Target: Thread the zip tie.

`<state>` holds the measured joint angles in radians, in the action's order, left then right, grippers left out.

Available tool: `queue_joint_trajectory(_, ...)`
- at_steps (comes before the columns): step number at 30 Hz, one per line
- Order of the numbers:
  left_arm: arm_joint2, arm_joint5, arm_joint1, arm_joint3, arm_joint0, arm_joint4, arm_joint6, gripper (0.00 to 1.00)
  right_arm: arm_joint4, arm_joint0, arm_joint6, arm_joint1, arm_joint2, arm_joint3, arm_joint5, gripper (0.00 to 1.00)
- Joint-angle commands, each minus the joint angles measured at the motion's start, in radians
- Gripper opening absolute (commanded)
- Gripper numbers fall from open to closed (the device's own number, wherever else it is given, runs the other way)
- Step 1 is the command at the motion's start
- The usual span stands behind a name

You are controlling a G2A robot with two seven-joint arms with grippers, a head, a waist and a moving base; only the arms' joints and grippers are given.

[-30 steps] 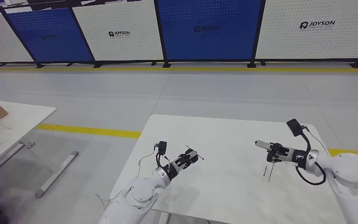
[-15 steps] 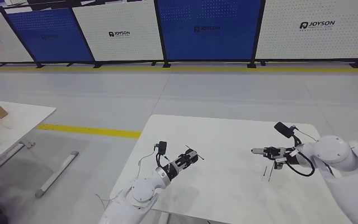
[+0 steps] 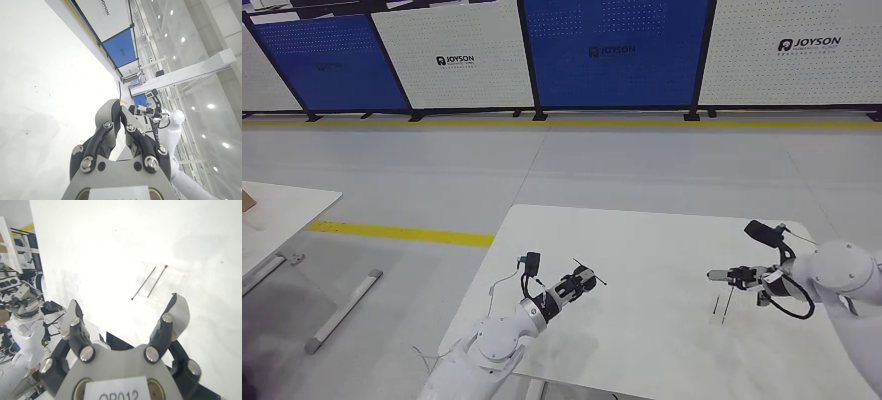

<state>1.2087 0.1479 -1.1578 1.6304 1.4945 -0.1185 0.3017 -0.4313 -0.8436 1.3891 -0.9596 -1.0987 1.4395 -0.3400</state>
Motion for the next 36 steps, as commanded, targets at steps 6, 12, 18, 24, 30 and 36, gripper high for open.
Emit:
queue_joint_trajectory(6,0.000,0.000,0.000,0.000,0.000,0.000,0.000,0.00,-0.010,0.002,0.001,0.001,0.002,0.006,0.000,1.00)
queue_joint_trajectory(12,0.000,0.000,0.000,0.000,0.000,0.000,0.000,0.00,-0.007,-0.008,-0.003,-0.001,0.020,-0.012,0.051,1.00)
queue_joint_trajectory(18,0.000,0.000,0.000,0.000,0.000,0.000,0.000,0.00,-0.043,0.031,-0.002,-0.013,0.070,-0.068,0.000,1.00)
queue_joint_trajectory(24,0.000,0.000,0.000,0.000,0.000,0.000,0.000,0.00,-0.043,0.031,-0.002,-0.013,0.070,-0.068,0.000,1.00)
queue_joint_trajectory(30,0.000,0.000,0.000,0.000,0.000,0.000,0.000,0.00,-0.055,0.029,0.001,-0.016,0.106,-0.083,0.041,1.00)
queue_joint_trajectory(36,0.000,0.000,0.000,0.000,0.000,0.000,0.000,0.00,-0.036,0.116,0.001,-0.034,0.188,-0.166,0.030,1.00)
